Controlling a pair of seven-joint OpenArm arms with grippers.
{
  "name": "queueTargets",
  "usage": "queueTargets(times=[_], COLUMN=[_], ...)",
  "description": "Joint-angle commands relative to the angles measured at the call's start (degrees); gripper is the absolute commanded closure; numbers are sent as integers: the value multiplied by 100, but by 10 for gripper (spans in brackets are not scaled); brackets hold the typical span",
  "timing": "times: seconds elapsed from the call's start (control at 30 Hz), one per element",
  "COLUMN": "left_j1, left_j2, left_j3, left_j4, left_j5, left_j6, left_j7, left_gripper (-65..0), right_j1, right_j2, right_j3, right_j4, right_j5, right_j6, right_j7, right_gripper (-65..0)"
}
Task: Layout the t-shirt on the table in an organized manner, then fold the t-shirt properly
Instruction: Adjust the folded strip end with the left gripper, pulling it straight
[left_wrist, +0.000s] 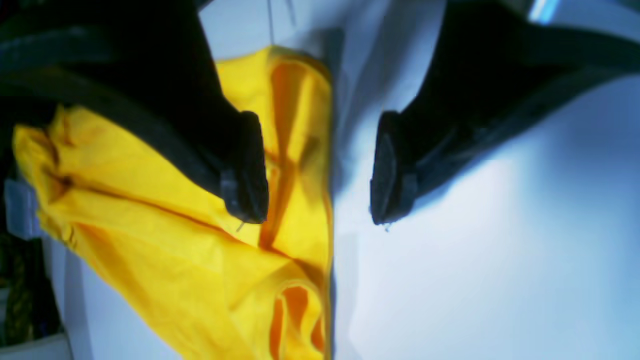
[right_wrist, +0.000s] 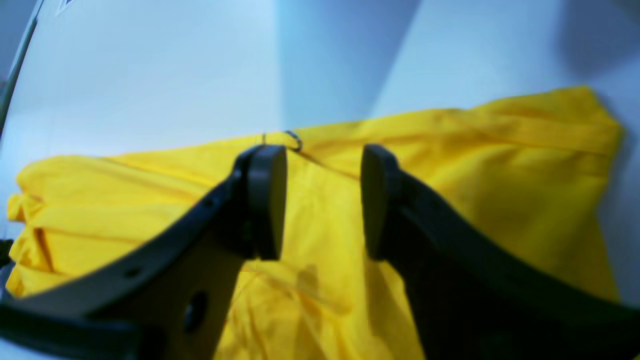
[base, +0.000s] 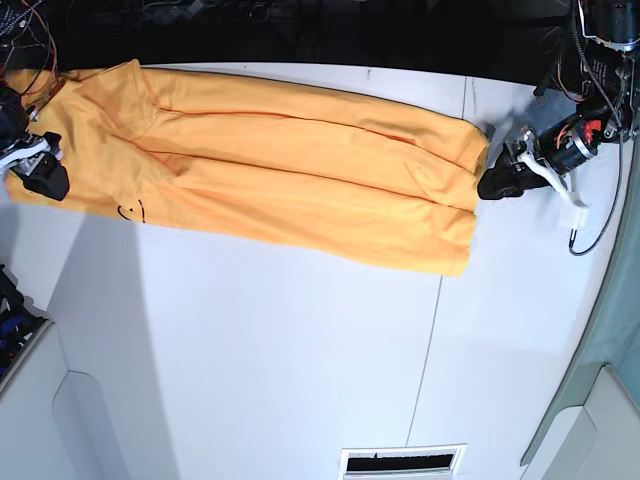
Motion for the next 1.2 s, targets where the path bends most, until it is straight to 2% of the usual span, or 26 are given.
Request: queueTargets(times=[0.0,0.2,0.3,0.5,0.67,0.83,0.9,1.07,1.17], left_j1=[-96,-94,-98,-133,-387,-695,-813,-1008,-1016], left_j2=[-26,518,769,1056,1285,1360,1355,1349,1357], left_j3=[-114,-195,-195,-216,-216,-216,-216,-208,-192], left_j4=[68,68,68,68,68,68,68,68,68], left_j5=[-105,-125,-101,474,752,1252,1521,1991,2131], left_j6=[-54,-54,-20,501,748,968,1154,1213,1646], left_j7=[-129,-120,-286,-935,-953,-968,-970,-953,-975], left_gripper=[-361,-361,-361,-361,-361,-361,-361,-361,-361], right_j1=[44,44,44,42,42,42,42,42,44], right_j2=[96,92,76,68,66,66,66,66,63], right_j3=[-22,-116,-114,-114,-114,-114,-114,-114,-114], right_j4=[96,96,96,96,96,96,96,96,96], right_j5=[90,90,90,90,92,92,92,94,101], right_j6=[24,24,24,24,24,24,26,26,26], right_j7=[129,129,122,103,101,79,57,59,59], right_gripper=[-244,-244,-244,-244,-244,-244,-244,-244,-244])
